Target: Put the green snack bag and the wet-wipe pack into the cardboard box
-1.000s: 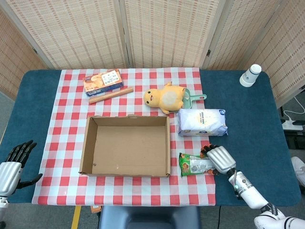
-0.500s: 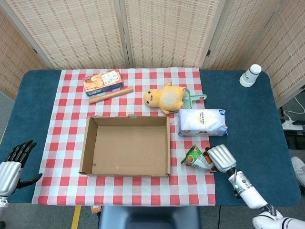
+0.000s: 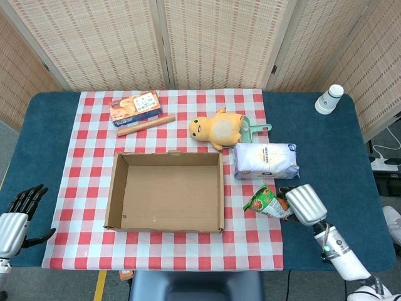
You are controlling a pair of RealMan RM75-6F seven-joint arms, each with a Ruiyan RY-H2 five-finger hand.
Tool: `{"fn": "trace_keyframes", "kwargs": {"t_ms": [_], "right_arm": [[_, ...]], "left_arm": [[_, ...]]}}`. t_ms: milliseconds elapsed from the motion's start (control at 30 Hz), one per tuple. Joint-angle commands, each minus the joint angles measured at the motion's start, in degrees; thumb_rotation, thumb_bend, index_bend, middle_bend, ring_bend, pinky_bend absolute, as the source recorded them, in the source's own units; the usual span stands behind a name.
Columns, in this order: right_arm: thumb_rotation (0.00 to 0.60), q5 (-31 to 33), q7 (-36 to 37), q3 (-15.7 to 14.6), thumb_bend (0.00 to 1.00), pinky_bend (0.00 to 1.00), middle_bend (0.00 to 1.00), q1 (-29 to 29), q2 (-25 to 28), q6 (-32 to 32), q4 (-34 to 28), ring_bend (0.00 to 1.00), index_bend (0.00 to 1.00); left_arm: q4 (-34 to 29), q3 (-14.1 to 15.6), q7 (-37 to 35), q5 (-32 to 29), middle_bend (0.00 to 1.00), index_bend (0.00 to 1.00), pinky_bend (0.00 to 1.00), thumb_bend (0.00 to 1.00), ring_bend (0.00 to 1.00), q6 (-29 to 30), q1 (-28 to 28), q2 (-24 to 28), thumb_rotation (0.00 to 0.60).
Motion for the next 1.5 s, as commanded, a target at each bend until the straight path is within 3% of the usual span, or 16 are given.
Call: {"fn": "trace_keyframes", "kwargs": {"t_ms": [33, 167, 333, 500, 633, 867, 1067, 1133, 1167, 1233, 1300, 1500], "right_arm": [[0.600, -2.18, -4.77, 4.05, 0.33, 0.85, 0.58, 0.32, 7.50, 4.49, -10.42, 0.62, 0.84], [0.600, -1.45, -10.51, 8.17, 0.33, 0.85, 0.59, 3.16, 11.41, 3.02, -19.05, 0.63, 0.85], [0.600, 0.35, -14.34, 10.72, 0.33, 0.85, 0.59, 6.32, 11.83, -0.55, -23.19, 0.63, 0.85], [0.600, 7.11, -21.99, 17.00, 0.33, 0.85, 0.59, 17.69, 5.43, -11.71, -26.47, 0.63, 0.85], [0.600, 11.90, -23.88, 19.07, 0.33, 0.85, 0.59, 23.13, -1.30, -14.90, -24.58, 0.63, 0.85], [0.600, 14.95, -25.37, 19.63, 0.33, 0.85, 0.59, 29.11, -12.45, -15.49, -16.09, 0.63, 0.84], [0.600, 16.63, -25.11, 19.20, 0.33, 0.84, 0.59, 31.25, -16.95, -15.20, -9.43, 0.61, 0.79], [0.600, 19.20, -25.49, 18.88, 0.26, 0.73, 0.54, 31.51, -16.87, -16.56, -8.96, 0.50, 0.66], [0.600, 21.51, -26.10, 18.68, 0.18, 0.57, 0.46, 31.68, -16.22, -18.12, -9.49, 0.36, 0.51], [0.600, 27.10, -28.15, 18.63, 0.02, 0.17, 0.18, 32.36, -14.17, -21.18, -11.40, 0.07, 0.15], [0.600, 30.00, -29.40, 18.81, 0.00, 0.02, 0.03, 32.87, -12.97, -21.82, -12.72, 0.00, 0.01], [0.600, 30.13, -28.00, 18.71, 0.00, 0.00, 0.00, 32.85, -11.07, -20.10, -14.25, 0.00, 0.00]], "left_arm": [[-0.11, 0.02, 0.22, 0.05, 0.00, 0.00, 0.07, 0.20, 0.00, -0.06, -0.04, -0.03, 0.600], [-0.24, 0.07, 0.64, 0.08, 0.00, 0.00, 0.07, 0.20, 0.00, -0.24, -0.13, -0.11, 0.600], [-0.26, 0.06, 0.82, 0.00, 0.00, 0.00, 0.07, 0.20, 0.00, -0.37, -0.17, -0.17, 0.600], [-0.28, 0.10, 1.48, -0.22, 0.00, 0.00, 0.07, 0.20, 0.00, -0.90, -0.33, -0.36, 0.600], [-0.27, 0.10, 1.71, -0.26, 0.00, 0.00, 0.07, 0.20, 0.00, -0.87, -0.30, -0.44, 0.600], [0.04, -0.04, 0.90, -0.74, 0.00, 0.00, 0.07, 0.20, 0.00, -0.79, -0.12, -0.23, 0.600], [0.51, -0.18, -0.45, -0.90, 0.00, 0.00, 0.07, 0.20, 0.00, -0.49, 0.04, 0.00, 0.600], [0.64, -0.22, -0.79, -0.97, 0.00, 0.00, 0.07, 0.20, 0.00, -0.50, 0.05, 0.06, 0.600], [0.67, -0.24, -0.89, -0.99, 0.00, 0.00, 0.07, 0.20, 0.00, -0.52, 0.04, 0.08, 0.600], [0.72, -0.22, -1.02, -0.96, 0.00, 0.00, 0.07, 0.20, 0.00, -0.59, 0.01, 0.09, 0.600], [0.72, -0.22, -1.07, -0.92, 0.00, 0.00, 0.07, 0.20, 0.00, -0.60, -0.01, 0.08, 0.600], [0.65, -0.22, -0.83, -0.94, 0.00, 0.00, 0.07, 0.20, 0.00, -0.64, 0.00, 0.05, 0.600]]}}
